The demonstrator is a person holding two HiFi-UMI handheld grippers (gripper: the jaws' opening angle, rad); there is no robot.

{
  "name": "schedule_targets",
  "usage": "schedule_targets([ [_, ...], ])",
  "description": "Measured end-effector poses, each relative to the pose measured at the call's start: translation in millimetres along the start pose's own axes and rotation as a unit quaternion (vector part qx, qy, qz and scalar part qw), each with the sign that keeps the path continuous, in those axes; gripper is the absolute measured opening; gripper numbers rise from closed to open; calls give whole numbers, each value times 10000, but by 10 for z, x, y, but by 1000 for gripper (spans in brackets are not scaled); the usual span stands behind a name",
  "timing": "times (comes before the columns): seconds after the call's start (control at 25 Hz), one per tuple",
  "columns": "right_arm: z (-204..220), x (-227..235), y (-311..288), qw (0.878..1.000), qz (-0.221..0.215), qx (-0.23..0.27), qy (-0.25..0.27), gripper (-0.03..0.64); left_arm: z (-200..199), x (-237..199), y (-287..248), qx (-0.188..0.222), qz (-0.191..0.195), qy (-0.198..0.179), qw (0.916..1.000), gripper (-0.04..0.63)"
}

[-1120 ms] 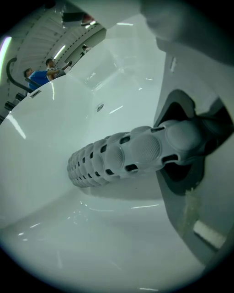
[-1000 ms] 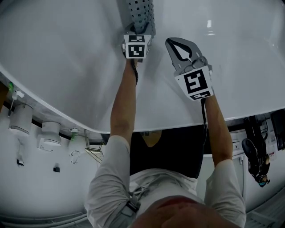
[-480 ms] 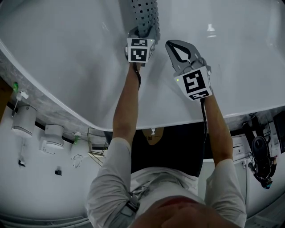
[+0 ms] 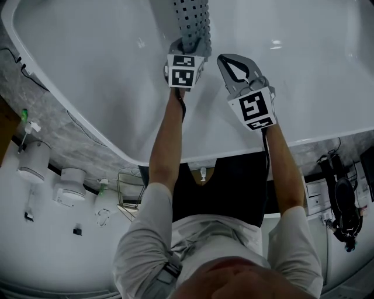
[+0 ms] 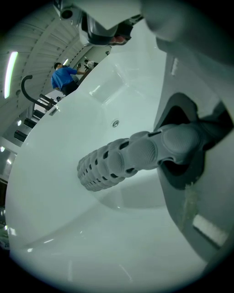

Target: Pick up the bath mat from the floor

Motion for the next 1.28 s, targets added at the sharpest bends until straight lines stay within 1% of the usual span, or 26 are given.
schedule_targets([
  [0.4,-257,-257,361,9997,167,191,34,2,-326,136,611,281,47,-158,9995,109],
  [0.68,-481,-453,496,9993,250,291,34,2,-439,162,1007,357,108,-237,9990,109],
  [0.88,-617,-560,658,9987,330,371,65,2,-591,254,1298,521,157,-276,9981,109],
  [1.04,-722,-688,801,9980,414,469,17,2,-693,302,1549,602,229,-351,9973,109],
  [1.28,-891,-923,1119,9965,514,659,-33,2,-789,405,1948,730,220,-522,9957,109],
])
Point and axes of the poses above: the fingertips, and each gripper's own axes: y backward along the fingers, x to its right, z out of its underside, the point moved 9 cm from there along y, backward along the fingers, and after that the axes turned 9 degrees about -z, right-handed, at the moved point
